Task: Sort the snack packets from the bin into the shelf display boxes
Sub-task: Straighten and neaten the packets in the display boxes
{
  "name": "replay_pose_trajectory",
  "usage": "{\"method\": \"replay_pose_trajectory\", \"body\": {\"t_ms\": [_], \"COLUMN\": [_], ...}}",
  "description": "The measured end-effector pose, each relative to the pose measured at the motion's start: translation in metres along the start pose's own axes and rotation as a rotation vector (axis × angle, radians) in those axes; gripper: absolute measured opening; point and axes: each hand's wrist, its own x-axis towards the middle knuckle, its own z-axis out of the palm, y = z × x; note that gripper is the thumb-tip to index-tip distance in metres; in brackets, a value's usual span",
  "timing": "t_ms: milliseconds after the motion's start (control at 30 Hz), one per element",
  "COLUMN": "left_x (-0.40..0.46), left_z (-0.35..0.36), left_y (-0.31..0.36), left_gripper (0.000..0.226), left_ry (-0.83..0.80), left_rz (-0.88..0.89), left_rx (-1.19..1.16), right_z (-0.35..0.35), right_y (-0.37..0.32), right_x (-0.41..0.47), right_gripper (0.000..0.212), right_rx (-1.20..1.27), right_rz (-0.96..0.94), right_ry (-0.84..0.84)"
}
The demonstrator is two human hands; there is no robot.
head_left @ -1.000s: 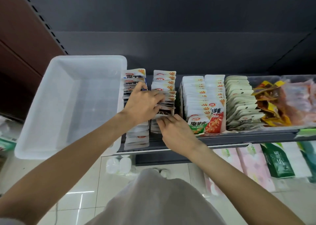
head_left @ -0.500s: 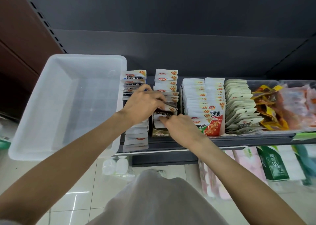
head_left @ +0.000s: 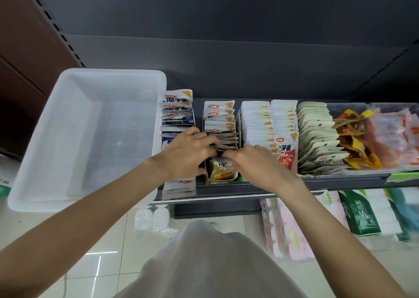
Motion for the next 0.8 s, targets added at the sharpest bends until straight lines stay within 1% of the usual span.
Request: {"method": "replay_pose_trajectory", "body": {"t_ms": [100,200,333,433,467,533,600,667,733,800], "left_x": [0.004,0.004,0.005,0.006,0.007,0.009,0.011,0.013,0.013,0.011], "left_z": [0.001,0.003,0.002,-0.002,-0.005,-0.011,-0.013,-0.015,-0.014,-0.011], "left_y": [0.002,0.003,0.004,0.002,0.001,-0.001,-0.001,0.0,0.0,-0.002], "left_gripper": [0.025,0.014,0.008,0.007,0.008,0.017,0.025,0.027,0.022,0.018], "left_ry": [0.02,0.055,0.13,0.085,0.047,-0.026,-0.056,-0.059,-0.007,0.035], "left_rz": [-0.024,-0.029,-0.071,-0.092,-0.104,-0.128,-0.123,-0.123,-0.121,-0.137], "left_rx": [0.034,0.026,-0.054,-0.079,-0.077,-0.072,-0.08,-0.102,-0.141,-0.18], "right_z": [0.007,0.013,0.023,0.032,0.034,0.035,0.035,0.036,0.035,0.035], "right_y": [-0.004,-0.008,-0.015,-0.018,-0.019,-0.022,-0.025,-0.027,-0.029,-0.029], "right_x": [-0.005,-0.008,-0.017,-0.024,-0.025,-0.028,-0.029,-0.029,-0.027,-0.024], "right_gripper": [0.029,0.032,0.042,0.051,0.05,0.04,0.026,0.016,0.016,0.027], "right_rx": [0.049,0.045,0.0,0.019,0.029,0.061,0.092,0.093,0.047,0.011], "right_rz": [0.043,0.078,0.117,0.138,0.143,0.152,0.154,0.171,0.196,0.213], "right_ry": [0.031,0.057,0.209,0.287,0.322,0.412,0.482,0.509,0.506,0.511]}}
